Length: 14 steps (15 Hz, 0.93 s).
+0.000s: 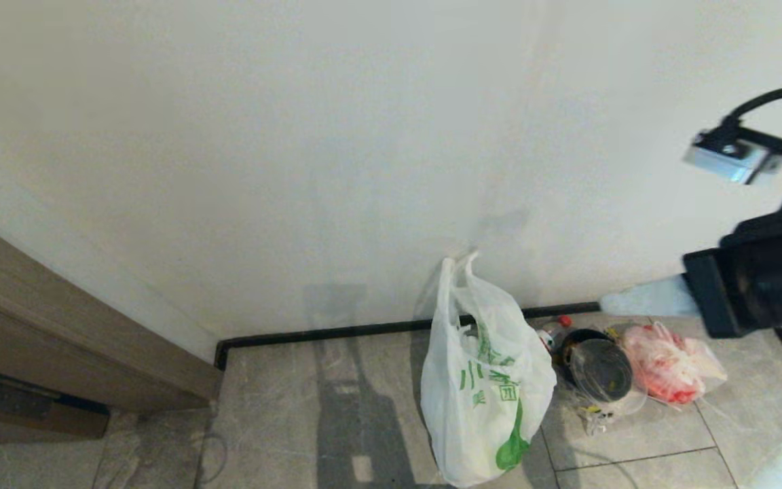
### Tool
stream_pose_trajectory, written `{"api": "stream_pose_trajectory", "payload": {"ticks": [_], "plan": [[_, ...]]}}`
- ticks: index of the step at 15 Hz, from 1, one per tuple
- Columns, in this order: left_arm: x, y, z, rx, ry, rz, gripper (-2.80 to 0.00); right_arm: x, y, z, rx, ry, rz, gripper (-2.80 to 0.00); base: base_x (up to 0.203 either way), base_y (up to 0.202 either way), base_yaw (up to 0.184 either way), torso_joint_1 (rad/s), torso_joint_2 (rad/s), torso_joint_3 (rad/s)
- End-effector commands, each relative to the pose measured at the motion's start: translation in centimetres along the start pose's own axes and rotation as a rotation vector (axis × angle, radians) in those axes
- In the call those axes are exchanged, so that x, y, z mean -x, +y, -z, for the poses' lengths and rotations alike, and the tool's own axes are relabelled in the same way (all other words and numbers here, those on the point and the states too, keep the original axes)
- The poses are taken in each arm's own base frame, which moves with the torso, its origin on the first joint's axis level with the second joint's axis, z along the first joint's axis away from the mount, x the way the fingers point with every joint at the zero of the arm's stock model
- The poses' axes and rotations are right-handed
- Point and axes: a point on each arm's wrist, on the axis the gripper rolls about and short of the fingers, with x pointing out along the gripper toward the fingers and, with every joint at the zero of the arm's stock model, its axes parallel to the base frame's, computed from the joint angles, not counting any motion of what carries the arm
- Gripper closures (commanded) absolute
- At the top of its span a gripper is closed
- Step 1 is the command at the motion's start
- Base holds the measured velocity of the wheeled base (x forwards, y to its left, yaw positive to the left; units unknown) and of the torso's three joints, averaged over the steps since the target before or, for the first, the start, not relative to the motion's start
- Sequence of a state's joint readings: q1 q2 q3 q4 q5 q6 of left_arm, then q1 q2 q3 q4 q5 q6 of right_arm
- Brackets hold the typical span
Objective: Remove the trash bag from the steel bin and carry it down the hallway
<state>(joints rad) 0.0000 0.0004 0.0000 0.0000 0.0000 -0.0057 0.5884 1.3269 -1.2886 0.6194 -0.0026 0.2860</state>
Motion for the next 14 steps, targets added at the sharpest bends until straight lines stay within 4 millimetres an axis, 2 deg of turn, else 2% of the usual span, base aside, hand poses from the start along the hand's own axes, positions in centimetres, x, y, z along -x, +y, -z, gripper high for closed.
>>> {"api": "stream_pose_trajectory", "payload": {"ticks": [1, 3, 5, 7, 9, 10, 11, 12, 14], "plan": [[0.0, 0.0, 0.0, 0.000, 0.001, 0.000, 0.00, 8.0, -1.5, 3.7, -0.061, -0.185, 0.036, 0.00, 0.000, 0.000, 0.000, 0.000, 0.00, 0.000], [0.0, 0.0, 0.0, 0.000, 0.000, 0.000, 0.00, 11.6, -3.0, 8.2, -0.104, -0.248, 0.108, 0.00, 0.000, 0.000, 0.000, 0.000, 0.00, 0.000], [0.0, 0.0, 0.0, 0.000, 0.001, 0.000, 0.00, 13.2, -4.6, 13.8, -0.139, -0.295, 0.220, 0.00, 0.000, 0.000, 0.000, 0.000, 0.00, 0.000], [0.0, 0.0, 0.0, 0.000, 0.001, 0.000, 0.00, 13.7, -6.3, 20.3, -0.172, -0.366, 0.321, 0.00, 0.000, 0.000, 0.000, 0.000, 0.00, 0.000], [0.0, 0.0, 0.0, 0.000, 0.001, 0.000, 0.00, 12.7, -7.4, 24.5, -0.288, -0.405, 0.433, 0.00, 0.000, 0.000, 0.000, 0.000, 0.00, 0.000], [0.0, 0.0, 0.0, -0.001, 0.001, 0.000, 0.00, 11.4, -7.7, 25.9, -0.362, -0.385, 0.491, 0.00, 0.000, 0.000, 0.000, 0.000, 0.00, 0.000], [0.0, 0.0, 0.0, 0.000, 0.001, 0.000, 0.00, 10.6, -7.9, 26.5, -0.415, -0.364, 0.544, 0.00, 0.000, 0.000, 0.000, 0.000, 0.00, 0.000], [0.0, 0.0, 0.0, -0.001, 0.001, 0.000, 0.00, 10.3, -7.9, 26.3, -0.431, -0.351, 0.568, 0.00, 0.000, 0.000, 0.000, 0.000, 0.00, 0.000], [0.0, 0.0, 0.0, 0.000, 0.001, 0.000, 0.00, 10.5, -7.3, 24.0, -0.466, -0.324, 0.601, 0.00, 0.000, 0.000, 0.000, 0.000, 0.00, 0.000]]}}
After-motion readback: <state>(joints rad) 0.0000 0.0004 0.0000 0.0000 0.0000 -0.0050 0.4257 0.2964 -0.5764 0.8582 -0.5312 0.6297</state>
